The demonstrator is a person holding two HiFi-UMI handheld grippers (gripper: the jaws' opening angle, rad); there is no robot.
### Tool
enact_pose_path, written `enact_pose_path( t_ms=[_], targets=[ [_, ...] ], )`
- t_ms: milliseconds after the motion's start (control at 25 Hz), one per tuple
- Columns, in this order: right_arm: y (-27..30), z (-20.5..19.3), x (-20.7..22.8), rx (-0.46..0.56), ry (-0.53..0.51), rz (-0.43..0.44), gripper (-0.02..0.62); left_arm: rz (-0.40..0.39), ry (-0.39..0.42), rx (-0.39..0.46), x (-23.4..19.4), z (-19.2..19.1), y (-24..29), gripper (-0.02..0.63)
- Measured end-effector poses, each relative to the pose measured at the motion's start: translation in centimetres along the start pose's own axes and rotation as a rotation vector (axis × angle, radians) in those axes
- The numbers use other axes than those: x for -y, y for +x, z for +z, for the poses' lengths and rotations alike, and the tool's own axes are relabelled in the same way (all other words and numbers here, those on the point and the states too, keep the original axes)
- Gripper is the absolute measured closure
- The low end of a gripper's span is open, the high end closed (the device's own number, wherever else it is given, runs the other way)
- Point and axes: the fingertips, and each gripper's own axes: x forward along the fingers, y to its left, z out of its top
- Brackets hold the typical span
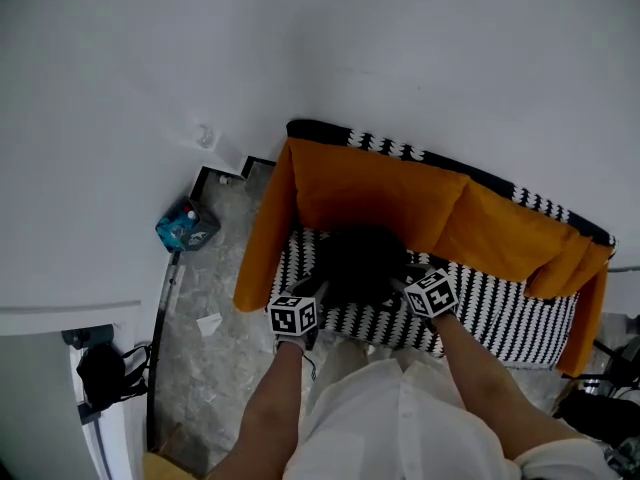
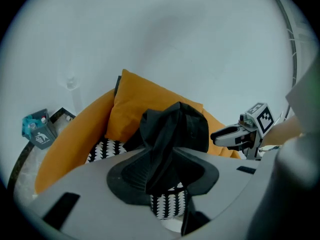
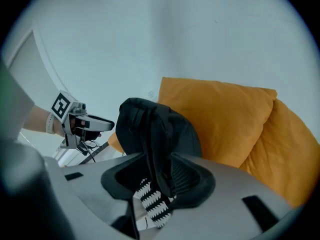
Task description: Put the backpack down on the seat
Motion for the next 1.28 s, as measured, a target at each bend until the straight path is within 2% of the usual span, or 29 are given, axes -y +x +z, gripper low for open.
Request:
enact_pose_path(
  t_ms=[160,400,520,600,800,1040,1280],
  targets=[
    [-1.8,1.5,0.0,0.067,-0.001,-0.006,0.433,-0.025,-0.015,0.080,1.2,2.0,-1.3,0.459],
    [-4.6,4.4,-0.8,0.200,0.012,-0.001,0.438,-0.056,0.032,0.189,3.5,5.8,-3.4,0.466],
    [-6.9,6.4,-1.5,0.306,0.023,0.011,0.485,-0.100,0.042,0.270,5.2,8.1,-5.2,0.502],
    [-8.5,7.8,-2.2,0.372,0.025,0.030,0.541,-0.136,0.066,0.319,6.6,9.6,-6.6,0.529],
    [-12.4,11.0,-3.7,0.500,0.002,0.072,0.567,-0.215,0.134,0.404,9.8,12.6,-10.0,0.551],
    [-16.7,13.6,-6.0,0.594,-0.081,0.080,0.577,-0.261,0.208,0.485,12.3,14.9,-13.8,0.555],
    [-20.0,14.2,-8.0,0.661,-0.123,0.075,0.577,-0.286,0.222,0.540,13.0,15.5,-16.7,0.555]
  ],
)
